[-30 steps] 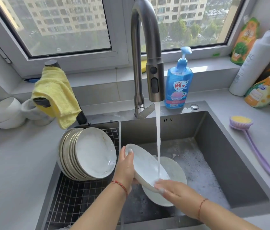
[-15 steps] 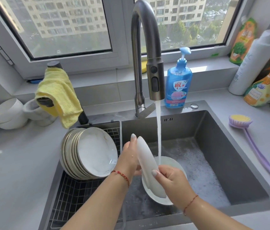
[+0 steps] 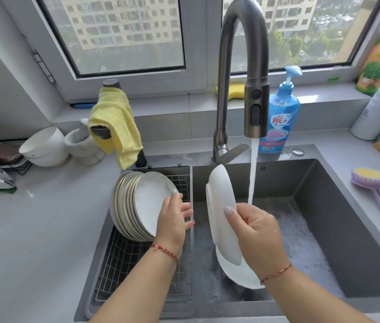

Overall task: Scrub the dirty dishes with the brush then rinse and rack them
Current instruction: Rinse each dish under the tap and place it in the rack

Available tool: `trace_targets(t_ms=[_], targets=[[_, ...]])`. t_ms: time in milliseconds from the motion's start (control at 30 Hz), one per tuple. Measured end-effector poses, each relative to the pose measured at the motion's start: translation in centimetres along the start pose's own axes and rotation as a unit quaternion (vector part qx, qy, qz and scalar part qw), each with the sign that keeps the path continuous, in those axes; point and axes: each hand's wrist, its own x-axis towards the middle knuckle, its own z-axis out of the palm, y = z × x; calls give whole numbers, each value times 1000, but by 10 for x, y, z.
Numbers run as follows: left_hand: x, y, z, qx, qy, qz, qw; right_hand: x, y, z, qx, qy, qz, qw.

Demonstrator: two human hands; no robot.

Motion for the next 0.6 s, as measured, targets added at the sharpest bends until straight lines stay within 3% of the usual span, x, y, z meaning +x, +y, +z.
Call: trace_targets(t_ms=[267, 600], targets=[[17, 2, -60, -35, 108, 108, 988, 36, -34, 52, 68, -35, -14, 997], [25, -3, -89, -77, 18, 101, 992, 62, -23, 137, -55, -102, 41, 992]])
